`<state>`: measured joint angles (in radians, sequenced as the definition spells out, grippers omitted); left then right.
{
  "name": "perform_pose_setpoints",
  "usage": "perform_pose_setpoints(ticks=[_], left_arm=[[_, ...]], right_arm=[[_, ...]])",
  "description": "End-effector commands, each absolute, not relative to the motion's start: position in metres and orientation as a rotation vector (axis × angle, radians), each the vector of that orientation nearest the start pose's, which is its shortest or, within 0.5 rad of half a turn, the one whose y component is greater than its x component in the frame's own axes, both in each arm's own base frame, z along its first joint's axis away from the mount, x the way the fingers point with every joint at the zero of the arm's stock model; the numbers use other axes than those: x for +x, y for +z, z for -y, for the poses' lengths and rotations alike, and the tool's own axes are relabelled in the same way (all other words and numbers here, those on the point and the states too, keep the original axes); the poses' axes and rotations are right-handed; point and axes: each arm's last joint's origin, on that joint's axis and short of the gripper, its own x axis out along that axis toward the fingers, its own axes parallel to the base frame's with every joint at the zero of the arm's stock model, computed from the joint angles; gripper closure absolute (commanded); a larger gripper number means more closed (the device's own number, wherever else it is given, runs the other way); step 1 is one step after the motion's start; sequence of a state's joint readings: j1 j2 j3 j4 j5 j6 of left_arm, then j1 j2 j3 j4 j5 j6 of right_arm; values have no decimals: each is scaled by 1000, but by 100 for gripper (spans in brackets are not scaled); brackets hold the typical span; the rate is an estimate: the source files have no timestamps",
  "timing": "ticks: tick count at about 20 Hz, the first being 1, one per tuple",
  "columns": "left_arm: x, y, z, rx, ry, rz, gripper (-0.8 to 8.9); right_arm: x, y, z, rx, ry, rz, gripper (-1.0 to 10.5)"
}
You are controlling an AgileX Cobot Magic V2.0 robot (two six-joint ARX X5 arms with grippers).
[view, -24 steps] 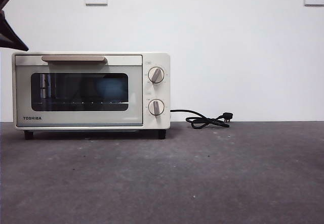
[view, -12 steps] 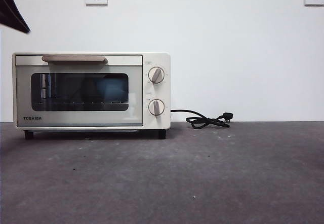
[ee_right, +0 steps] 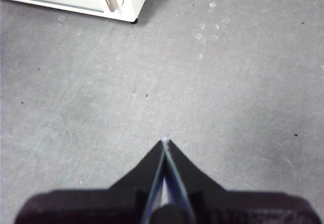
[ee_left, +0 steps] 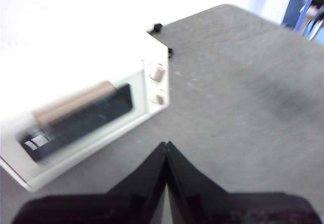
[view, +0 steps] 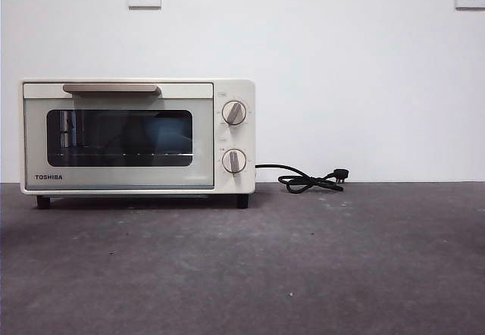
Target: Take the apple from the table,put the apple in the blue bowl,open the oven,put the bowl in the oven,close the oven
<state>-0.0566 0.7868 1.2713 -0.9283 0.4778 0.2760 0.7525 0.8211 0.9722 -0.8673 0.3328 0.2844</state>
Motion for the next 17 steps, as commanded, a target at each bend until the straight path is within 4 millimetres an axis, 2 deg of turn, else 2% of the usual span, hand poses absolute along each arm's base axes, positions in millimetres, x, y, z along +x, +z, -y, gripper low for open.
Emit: perform_pose_setpoints(ticks=[1, 3, 4, 6, 8, 10, 12, 14, 17], left_arm=[[103, 398, 18, 389, -539, -175, 817], [88, 350, 14, 402, -420, 42, 817], [83, 315, 12, 374, -365, 129, 817], [86, 252, 9, 351, -228, 185, 817], [90, 206, 8, 298, -216, 190, 817], [95, 181, 6, 216, -145, 122, 817], [97, 166, 5, 162, -101, 16, 817], [97, 157, 3, 168, -43, -82, 817], [96, 149, 2, 158, -44, -166, 817]], right_arm=[[113, 328, -92, -97, 304, -670, 945], [113, 328, -92, -97, 304, -670, 945], [113, 328, -93, -97, 304, -671, 945], [113, 328, -92, -99, 295, -667, 945], [113, 328, -92, -101, 290, -666, 945], [113, 328, -92, -101, 290, -666, 945], [113, 327, -92, -102, 289, -667, 945], [113, 328, -92, -105, 278, -663, 945], [113, 327, -92, -107, 278, -665, 945]])
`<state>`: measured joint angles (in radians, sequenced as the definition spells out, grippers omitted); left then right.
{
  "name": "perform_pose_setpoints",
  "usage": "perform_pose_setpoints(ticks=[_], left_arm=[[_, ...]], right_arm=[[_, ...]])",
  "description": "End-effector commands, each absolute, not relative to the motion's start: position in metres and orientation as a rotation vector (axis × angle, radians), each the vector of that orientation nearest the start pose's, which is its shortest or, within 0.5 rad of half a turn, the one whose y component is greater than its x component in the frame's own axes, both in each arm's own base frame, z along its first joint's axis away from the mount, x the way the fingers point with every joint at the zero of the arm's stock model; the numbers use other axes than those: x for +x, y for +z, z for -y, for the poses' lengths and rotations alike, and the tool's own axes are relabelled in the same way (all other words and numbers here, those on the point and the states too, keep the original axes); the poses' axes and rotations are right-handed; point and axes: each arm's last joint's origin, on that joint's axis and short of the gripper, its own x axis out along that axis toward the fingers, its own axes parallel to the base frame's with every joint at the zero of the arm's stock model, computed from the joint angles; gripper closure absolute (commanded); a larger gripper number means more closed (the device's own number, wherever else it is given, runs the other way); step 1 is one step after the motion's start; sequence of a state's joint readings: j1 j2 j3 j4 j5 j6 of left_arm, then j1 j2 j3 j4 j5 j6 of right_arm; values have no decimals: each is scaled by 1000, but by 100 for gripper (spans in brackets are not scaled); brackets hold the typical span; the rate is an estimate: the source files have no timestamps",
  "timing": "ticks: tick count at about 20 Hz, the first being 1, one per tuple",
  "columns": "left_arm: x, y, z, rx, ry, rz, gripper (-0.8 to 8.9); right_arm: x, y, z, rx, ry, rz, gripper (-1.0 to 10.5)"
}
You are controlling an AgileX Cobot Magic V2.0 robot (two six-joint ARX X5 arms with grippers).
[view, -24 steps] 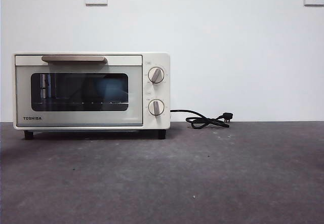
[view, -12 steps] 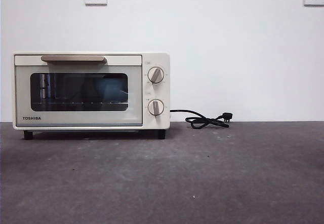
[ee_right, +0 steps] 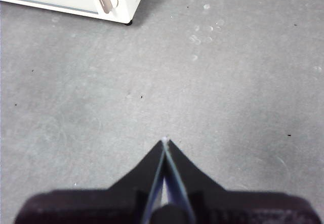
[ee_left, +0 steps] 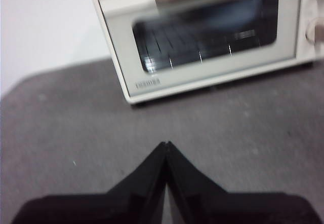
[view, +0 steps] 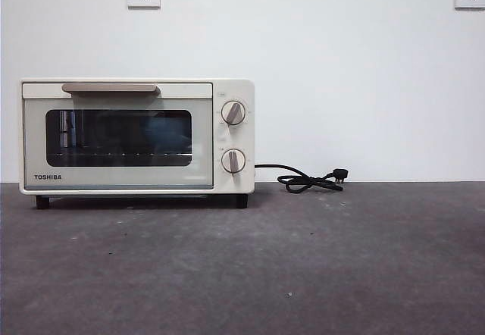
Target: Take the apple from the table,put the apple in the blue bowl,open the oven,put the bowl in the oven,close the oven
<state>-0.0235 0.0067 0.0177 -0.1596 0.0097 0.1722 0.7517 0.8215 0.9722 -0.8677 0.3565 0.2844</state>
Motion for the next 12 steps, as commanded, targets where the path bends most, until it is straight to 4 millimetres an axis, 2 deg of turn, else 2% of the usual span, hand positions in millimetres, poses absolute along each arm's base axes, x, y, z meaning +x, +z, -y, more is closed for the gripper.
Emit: perform_pose_setpoints(ticks=[1, 10, 12], left_arm=[[97, 149, 2, 158, -44, -175, 817], [100, 143, 3, 158, -50, -249, 817], [101, 142, 3, 158, -51, -261, 817]], right_arm=[[113, 327, -92, -107, 278, -665, 945], [113, 327, -92, -108, 279, -665, 945], [113, 327, -91, -198, 284, -647, 945]])
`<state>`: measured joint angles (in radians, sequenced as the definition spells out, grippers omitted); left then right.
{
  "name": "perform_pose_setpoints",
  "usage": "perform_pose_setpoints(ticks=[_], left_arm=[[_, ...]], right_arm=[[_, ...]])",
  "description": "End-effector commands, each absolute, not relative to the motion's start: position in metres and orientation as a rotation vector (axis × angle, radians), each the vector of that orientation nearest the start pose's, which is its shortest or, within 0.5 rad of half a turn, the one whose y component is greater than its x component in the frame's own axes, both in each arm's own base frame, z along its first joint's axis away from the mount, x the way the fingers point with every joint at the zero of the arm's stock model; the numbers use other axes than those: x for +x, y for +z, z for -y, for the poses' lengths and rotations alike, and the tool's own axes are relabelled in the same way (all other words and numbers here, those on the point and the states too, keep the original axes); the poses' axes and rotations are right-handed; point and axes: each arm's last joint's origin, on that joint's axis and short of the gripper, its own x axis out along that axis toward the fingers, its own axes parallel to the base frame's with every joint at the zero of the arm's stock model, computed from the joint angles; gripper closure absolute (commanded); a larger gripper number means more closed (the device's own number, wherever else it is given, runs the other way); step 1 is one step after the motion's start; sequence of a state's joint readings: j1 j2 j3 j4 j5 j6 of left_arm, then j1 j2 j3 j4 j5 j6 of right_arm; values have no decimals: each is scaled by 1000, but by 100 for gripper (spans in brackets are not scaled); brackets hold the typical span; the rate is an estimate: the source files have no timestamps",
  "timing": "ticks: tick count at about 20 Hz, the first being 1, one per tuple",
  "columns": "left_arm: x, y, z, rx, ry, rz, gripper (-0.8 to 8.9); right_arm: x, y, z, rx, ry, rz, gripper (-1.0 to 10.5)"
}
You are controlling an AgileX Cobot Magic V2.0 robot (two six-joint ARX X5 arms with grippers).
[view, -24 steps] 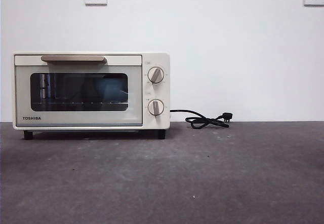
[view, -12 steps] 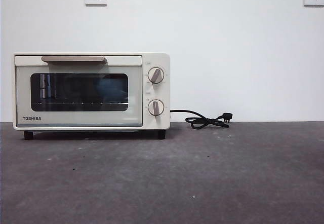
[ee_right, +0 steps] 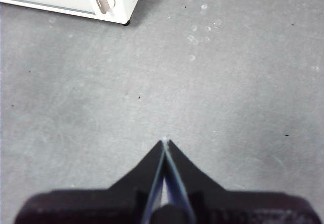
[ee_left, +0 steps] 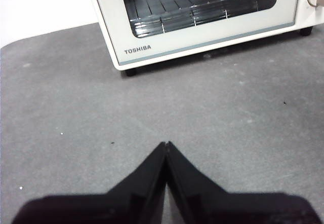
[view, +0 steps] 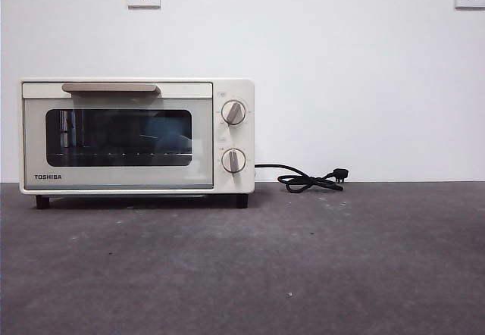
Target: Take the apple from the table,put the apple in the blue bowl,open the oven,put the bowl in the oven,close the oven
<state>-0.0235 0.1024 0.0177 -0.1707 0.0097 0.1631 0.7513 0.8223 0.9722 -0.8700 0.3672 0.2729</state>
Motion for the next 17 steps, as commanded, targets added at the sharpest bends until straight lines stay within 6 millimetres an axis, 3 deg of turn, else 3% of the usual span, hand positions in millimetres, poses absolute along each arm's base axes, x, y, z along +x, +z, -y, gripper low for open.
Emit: perform_pose_setpoints(ticks=[1, 3, 5, 9, 13, 17], left_arm=[[101, 142, 3, 158, -51, -266, 817], [101, 141, 3, 158, -51, -278, 817], [102, 140, 3, 158, -52, -291, 817], [102, 138, 3, 158, -54, -309, 817], [103, 137, 3, 158, -55, -321, 817], [103, 137, 3, 158, -55, -325, 817]], right_arm=[[114, 329, -88, -254, 270, -620, 945], [111, 332, -67, -366, 197, -563, 945], [110, 320, -46, -244, 170, -452, 945], [102, 252, -11, -90, -35, -181, 945], [100, 187, 0, -59, -120, -114, 945], [100, 158, 0, -60, -112, -147, 945]])
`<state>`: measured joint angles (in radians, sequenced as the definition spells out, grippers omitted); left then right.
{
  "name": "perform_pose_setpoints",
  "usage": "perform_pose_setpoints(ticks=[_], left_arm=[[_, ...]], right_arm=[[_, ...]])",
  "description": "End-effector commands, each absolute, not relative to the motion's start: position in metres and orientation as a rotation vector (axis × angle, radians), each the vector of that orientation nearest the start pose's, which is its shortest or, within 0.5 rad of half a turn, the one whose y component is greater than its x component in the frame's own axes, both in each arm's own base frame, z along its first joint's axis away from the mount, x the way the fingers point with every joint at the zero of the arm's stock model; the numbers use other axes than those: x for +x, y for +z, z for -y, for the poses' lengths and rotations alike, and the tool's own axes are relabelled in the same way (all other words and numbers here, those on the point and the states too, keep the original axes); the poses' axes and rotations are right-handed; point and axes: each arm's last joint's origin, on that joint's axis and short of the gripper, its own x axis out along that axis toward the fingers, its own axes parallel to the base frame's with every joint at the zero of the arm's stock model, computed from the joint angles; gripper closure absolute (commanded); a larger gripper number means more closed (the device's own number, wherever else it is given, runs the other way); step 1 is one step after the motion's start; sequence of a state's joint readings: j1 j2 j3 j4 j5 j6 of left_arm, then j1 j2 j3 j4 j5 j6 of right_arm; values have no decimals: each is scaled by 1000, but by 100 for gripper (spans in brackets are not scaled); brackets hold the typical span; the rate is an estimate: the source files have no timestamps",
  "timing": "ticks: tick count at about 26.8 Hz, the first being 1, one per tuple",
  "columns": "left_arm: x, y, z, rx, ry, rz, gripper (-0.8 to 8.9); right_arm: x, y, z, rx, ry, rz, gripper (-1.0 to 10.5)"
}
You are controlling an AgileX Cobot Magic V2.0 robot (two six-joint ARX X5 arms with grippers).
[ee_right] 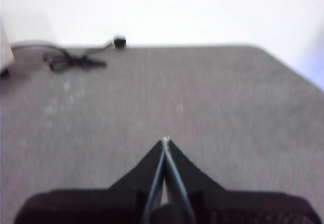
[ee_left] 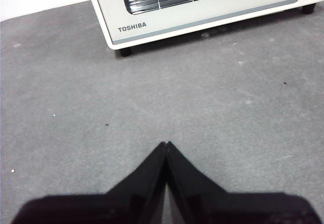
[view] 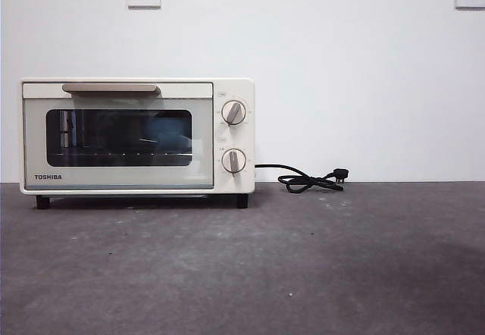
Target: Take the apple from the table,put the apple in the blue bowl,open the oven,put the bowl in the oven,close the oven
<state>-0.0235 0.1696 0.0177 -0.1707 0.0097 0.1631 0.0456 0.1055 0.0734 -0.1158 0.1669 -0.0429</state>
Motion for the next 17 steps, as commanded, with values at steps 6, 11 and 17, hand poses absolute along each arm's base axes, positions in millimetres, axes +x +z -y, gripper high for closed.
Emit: perform_pose_setpoints(ticks=[6, 11, 17], left_arm=[[103, 137, 3, 158, -56, -326, 817], [103, 137, 3, 158, -56, -326, 817], [103, 137, 3, 158, -56, -326, 817]], right_arm=[[96, 150, 0, -66, -83, -176, 945], [96, 151, -1, -67, -80, -174, 945], [96, 151, 0, -68, -83, -186, 945]])
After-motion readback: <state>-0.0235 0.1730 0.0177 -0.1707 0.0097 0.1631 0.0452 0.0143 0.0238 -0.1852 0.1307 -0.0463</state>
